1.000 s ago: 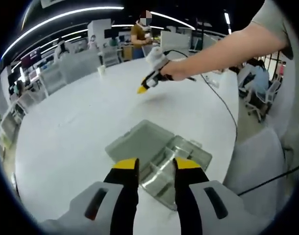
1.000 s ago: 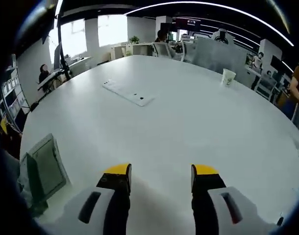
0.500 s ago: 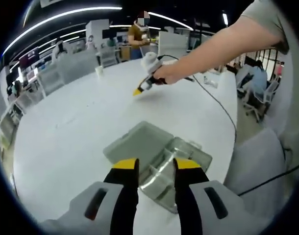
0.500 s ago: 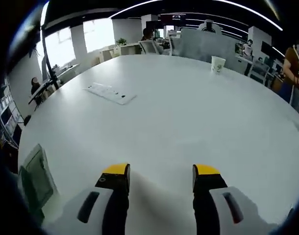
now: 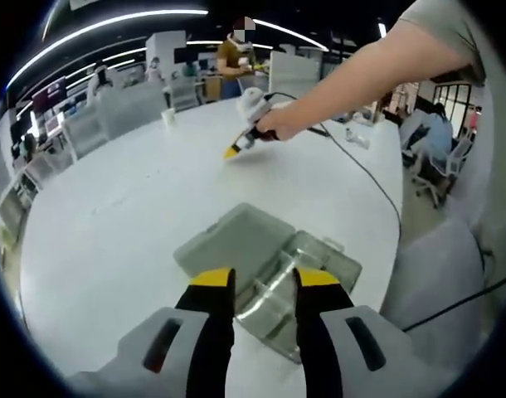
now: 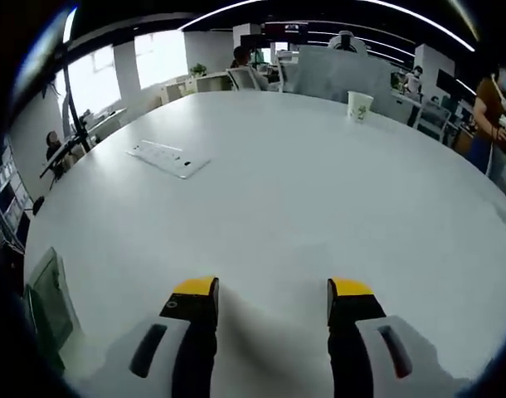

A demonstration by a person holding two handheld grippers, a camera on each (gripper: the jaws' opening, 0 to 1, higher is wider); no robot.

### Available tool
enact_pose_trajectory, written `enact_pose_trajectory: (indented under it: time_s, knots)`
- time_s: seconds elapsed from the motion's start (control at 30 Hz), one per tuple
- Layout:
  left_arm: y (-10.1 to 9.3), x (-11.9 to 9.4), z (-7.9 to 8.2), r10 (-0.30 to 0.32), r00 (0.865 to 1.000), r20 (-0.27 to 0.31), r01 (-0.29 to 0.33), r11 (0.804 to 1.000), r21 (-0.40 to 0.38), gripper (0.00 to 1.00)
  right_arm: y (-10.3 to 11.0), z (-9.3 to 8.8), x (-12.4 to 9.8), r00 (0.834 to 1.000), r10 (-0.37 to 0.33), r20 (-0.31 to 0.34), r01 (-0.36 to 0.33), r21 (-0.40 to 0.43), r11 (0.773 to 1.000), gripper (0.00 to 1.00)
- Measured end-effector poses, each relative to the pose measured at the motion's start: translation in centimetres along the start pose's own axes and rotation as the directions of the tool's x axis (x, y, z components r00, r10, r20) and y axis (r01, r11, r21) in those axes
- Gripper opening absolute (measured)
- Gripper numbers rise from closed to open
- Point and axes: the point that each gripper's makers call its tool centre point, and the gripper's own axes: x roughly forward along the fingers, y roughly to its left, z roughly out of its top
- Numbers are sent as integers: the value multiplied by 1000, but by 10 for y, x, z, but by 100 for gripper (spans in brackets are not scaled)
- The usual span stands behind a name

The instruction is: Insert the divider into the dual guide fixture by aligning both edges with the guide slots and pushing it downward to the bottom, including one-sided entry, uneven engagement, binding, and posture correction.

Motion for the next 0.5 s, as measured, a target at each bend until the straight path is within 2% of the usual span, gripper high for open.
enact_pose_trajectory:
  time_s: [0.5]
  knots:
    - [3,1,-6,2,1000,-10,-2,1000,-18,26,-12,5,17,1000,9,-4,-9,-22,1000,47]
